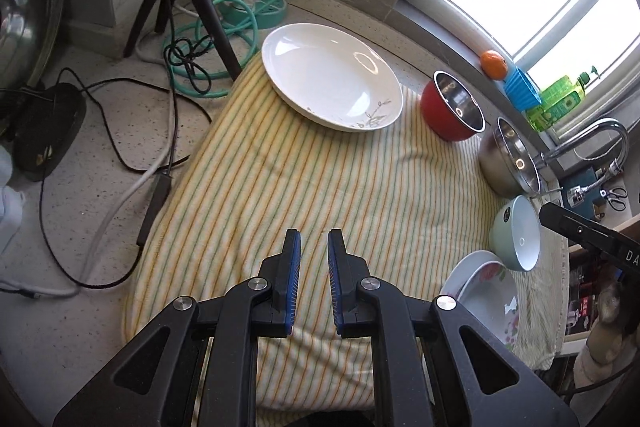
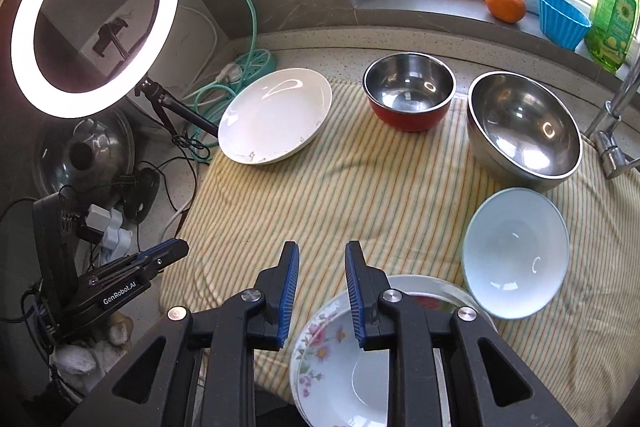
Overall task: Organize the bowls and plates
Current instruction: 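Move both tools to the rim of the white branch-print plate, then close both tools on the white branch-print plate rim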
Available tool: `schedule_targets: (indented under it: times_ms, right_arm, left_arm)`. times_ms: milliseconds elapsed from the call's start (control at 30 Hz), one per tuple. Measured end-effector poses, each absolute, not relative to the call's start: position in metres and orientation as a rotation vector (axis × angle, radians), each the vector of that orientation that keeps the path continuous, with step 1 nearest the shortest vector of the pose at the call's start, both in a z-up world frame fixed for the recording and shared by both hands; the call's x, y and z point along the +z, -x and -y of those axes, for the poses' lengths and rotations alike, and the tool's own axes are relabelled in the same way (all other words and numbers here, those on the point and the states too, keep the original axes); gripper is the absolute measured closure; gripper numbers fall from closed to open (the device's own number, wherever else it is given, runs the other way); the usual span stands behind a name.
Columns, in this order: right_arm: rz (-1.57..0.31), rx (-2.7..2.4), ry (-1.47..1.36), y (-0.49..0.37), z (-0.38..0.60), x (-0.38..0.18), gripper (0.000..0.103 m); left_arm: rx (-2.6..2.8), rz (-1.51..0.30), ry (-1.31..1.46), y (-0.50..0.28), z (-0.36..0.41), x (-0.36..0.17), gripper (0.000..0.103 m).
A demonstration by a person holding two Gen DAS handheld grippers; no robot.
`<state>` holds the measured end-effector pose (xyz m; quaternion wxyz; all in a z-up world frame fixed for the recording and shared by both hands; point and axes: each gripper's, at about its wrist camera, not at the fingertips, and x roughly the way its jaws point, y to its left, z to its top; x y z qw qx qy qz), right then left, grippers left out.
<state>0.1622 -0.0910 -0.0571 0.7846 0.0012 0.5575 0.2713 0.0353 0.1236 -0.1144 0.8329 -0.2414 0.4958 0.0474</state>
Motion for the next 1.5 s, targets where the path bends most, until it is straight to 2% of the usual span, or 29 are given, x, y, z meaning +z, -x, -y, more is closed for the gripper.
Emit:
schedule_targets:
  times_ms: [533,1000,1500]
  right_arm:
    - [-1.180,0.711,-0.004,-0.259,0.025,-0.034,0.082]
    - [-1.290,0.730,0.072,-0.339,-0.023,-0.103,0.082]
    - [-1.335,0.703,0.128,-0.384,-0.037,-0.149,0.082]
  left_arm:
    - [0.214,-0.960,0.651,-0.056,-0.159,-0.113,0.092]
    - [0.297,-0.930,0.747,-0.091,-0.158,-0.145,0.092]
    - [0.368,-0.897,0.775,-0.129,-0.171,-0.158,0.090]
